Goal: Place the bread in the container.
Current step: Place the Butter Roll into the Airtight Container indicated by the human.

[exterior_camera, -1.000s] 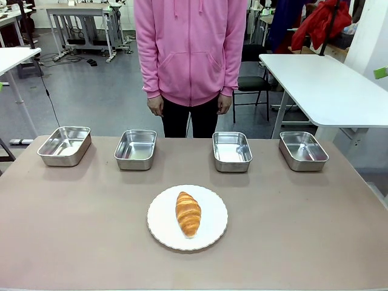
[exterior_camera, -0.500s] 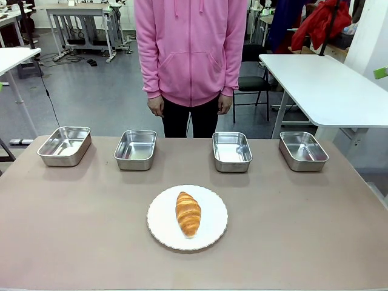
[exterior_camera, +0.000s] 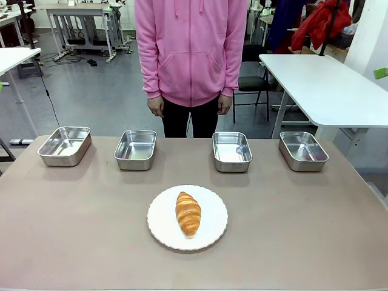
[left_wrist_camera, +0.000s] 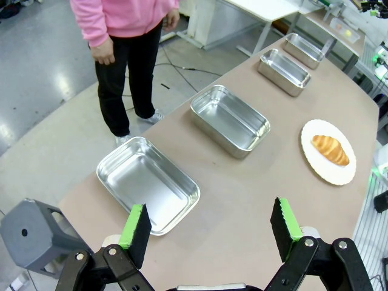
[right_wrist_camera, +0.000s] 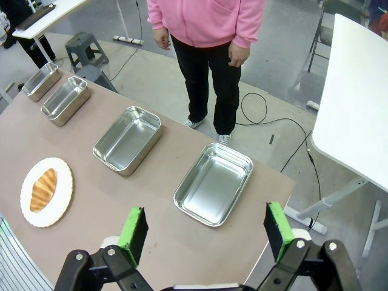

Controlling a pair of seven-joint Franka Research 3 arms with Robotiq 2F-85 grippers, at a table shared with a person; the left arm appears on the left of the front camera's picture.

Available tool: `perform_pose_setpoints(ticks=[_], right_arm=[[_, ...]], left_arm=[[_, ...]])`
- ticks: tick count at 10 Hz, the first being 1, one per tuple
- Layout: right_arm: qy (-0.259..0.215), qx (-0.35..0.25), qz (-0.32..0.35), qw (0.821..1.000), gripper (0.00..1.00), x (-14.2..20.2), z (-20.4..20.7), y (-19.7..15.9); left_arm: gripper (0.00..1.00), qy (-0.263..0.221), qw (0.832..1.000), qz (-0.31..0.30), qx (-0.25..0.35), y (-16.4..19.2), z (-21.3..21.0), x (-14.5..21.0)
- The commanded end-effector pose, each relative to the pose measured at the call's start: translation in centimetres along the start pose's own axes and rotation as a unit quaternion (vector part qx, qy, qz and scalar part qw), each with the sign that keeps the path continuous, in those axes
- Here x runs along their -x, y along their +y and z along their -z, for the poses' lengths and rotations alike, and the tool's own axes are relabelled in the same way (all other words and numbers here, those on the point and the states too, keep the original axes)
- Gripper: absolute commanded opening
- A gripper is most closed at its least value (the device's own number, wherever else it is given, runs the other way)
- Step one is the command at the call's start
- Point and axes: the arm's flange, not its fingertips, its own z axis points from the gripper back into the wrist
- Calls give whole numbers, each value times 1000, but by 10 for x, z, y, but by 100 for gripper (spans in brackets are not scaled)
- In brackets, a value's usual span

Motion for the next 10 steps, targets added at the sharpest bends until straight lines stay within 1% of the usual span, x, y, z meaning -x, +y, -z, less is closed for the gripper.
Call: perform_pose_setpoints(ticks=[1,10], right_arm=[[-9,-6,-5,1000,100,0,1,-1],[-9,-6,-5,1000,100,0,1,-1]], left_arm=[[100,1,1000,7,0,0,0,2],[100,1,1000,7,0,0,0,2]])
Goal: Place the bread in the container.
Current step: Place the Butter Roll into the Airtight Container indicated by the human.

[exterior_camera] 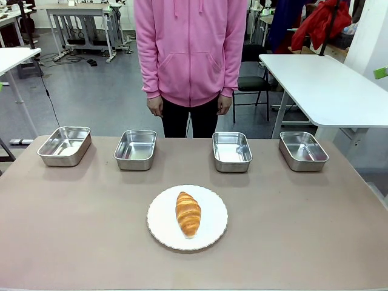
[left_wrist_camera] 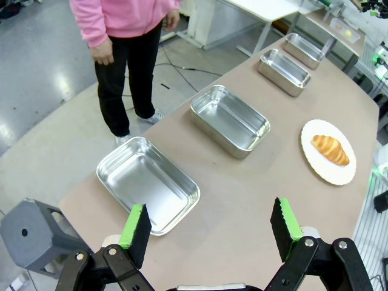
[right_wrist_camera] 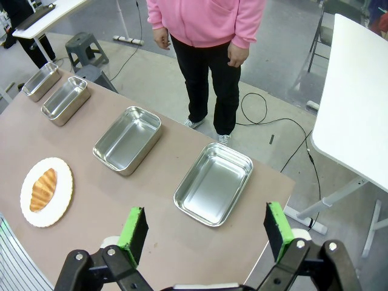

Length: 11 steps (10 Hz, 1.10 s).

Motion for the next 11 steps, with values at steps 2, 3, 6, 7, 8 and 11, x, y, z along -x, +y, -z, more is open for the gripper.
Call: perform_pose_setpoints(ticks=[2,3,6,7,8,11], right_arm=[[-9,-6,-5,1000,100,0,1,-1],[-9,-6,-5,1000,100,0,1,-1],[-9,-6,-5,1000,100,0,1,-1],[-9,-6,-5,1000,100,0,1,-1],[-9,-6,-5,1000,100,0,1,-1],[-9,-6,-5,1000,100,0,1,-1]], left_arm=[[100,1,1000,7,0,0,0,2],[100,1,1000,7,0,0,0,2],[100,1,1000,7,0,0,0,2],[100,1,1000,7,0,0,0,2],[100,1,1000,7,0,0,0,2],[100,1,1000,7,0,0,0,2]])
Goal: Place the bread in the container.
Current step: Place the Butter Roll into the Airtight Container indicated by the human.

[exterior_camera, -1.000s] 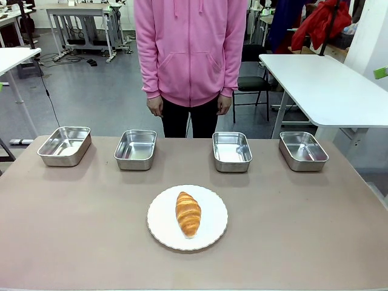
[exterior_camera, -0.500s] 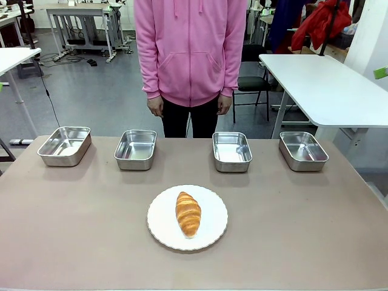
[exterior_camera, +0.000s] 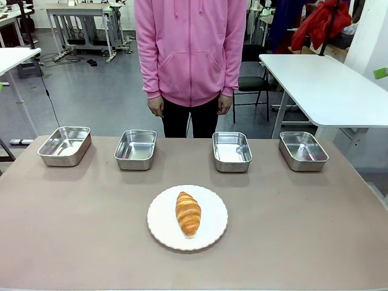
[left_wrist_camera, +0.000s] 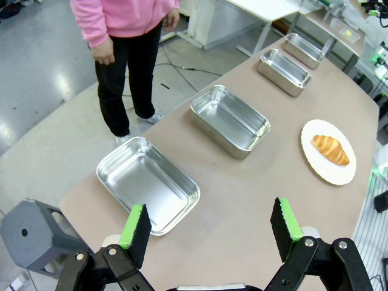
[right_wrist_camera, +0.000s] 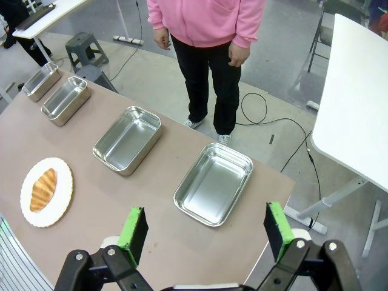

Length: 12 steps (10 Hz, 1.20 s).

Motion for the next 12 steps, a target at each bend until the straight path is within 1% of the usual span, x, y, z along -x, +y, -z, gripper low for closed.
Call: perform_pose_setpoints(ticks=[1,12], right_arm=[[-9,-6,-5,1000,100,0,1,-1],[-9,-6,-5,1000,100,0,1,-1]], left_arm=[[100,1,1000,7,0,0,0,2],[100,1,1000,7,0,0,0,2]])
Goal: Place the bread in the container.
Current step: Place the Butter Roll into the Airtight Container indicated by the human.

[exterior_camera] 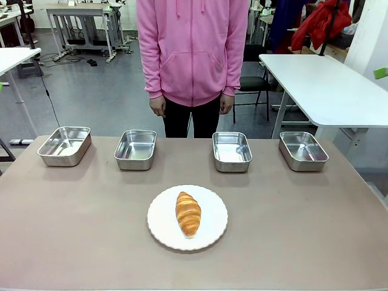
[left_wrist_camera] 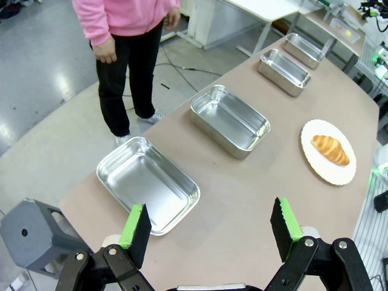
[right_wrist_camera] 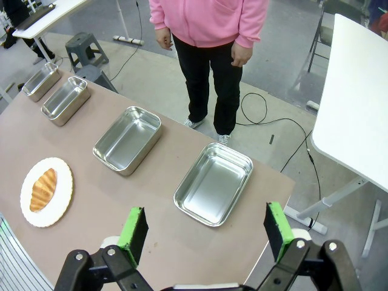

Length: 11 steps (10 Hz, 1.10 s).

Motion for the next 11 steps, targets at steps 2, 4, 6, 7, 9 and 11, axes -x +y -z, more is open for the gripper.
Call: perform_pose_setpoints(ticks=[2,4,6,7,9,11], right_arm=[[-9,-6,-5,1000,100,0,1,-1],[-9,-6,-5,1000,100,0,1,-1],[-9,-6,-5,1000,100,0,1,-1],[-9,-6,-5,1000,100,0,1,-1],[-9,-6,-5,1000,100,0,1,-1],[-9,-6,-5,1000,100,0,1,-1]], left_arm=[[100,1,1000,7,0,0,0,2],[100,1,1000,7,0,0,0,2],[100,1,1000,7,0,0,0,2],[100,1,1000,7,0,0,0,2],[100,1,1000,7,0,0,0,2],[100,1,1000,7,0,0,0,2]])
